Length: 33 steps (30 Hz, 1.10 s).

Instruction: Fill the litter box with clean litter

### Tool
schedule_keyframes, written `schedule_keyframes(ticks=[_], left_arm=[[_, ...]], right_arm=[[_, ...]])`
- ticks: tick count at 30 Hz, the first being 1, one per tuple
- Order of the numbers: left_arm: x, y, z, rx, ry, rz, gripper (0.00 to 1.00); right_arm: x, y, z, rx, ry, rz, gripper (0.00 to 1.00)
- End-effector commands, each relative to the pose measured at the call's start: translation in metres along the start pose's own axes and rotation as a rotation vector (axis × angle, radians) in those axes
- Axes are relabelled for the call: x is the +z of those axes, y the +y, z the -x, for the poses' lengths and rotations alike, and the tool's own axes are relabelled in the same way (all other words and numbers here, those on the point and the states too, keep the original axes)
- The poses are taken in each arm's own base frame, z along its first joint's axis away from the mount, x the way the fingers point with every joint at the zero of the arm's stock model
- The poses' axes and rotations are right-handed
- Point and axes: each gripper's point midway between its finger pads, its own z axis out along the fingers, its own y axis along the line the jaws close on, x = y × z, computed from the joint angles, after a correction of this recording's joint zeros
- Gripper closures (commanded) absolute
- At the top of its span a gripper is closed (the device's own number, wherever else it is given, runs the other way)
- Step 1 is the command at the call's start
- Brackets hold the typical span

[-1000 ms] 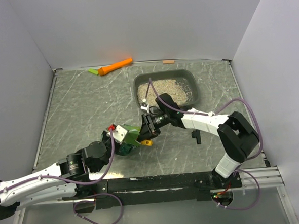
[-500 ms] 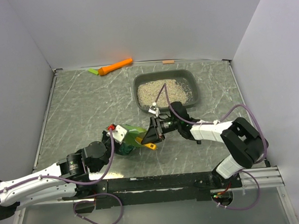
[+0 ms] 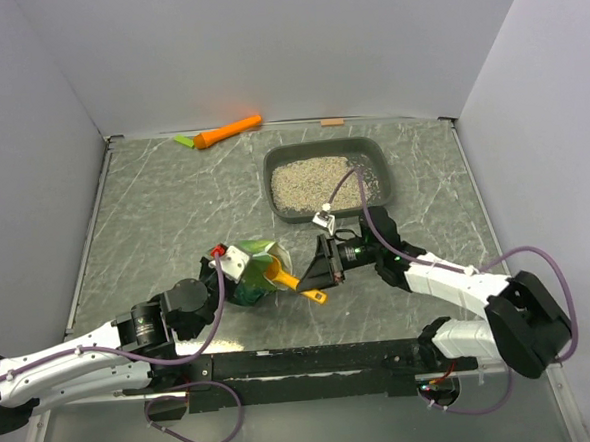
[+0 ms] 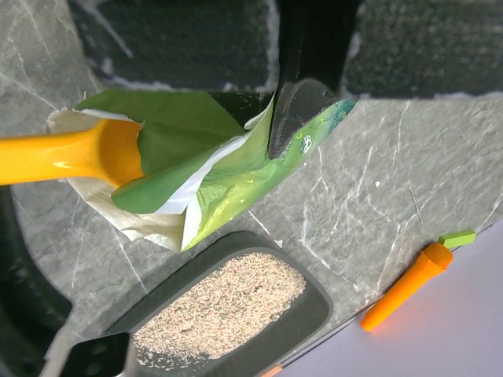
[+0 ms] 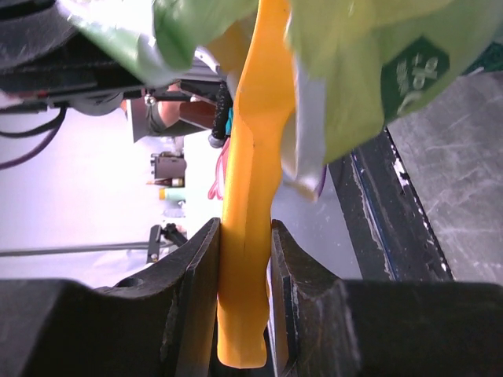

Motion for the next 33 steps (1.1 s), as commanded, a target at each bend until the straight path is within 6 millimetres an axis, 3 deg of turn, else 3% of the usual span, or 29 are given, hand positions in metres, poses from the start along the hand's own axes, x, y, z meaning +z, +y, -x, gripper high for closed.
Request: schedule_keyframes(ticks=[1,14,22,33], left_arm=[[0.000,0.000,0.014,-0.049,-0.056,0.007,0.99],[-0.004,0.004,0.022,-0.080,-0.098,0.010,0.99],[0.004,-0.015,0.018,-0.074,-0.082,-0.062,0.99],[-0.003,-0.015,0.031,-0.119,-0.153,-0.090,0.99]], right_arm=[[-0.014,0.022,-0.013,-0.161,0.015,0.064,1.00],[-0.036,0.018,-0.032,-0.146,-0.066,0.042,1.00],[-0.047,-0.006,-0.047,-0.092,-0.107,-0.009,1.00],[-0.055,-0.039,-0.071,-0.014,-0.147,-0.033,1.00]])
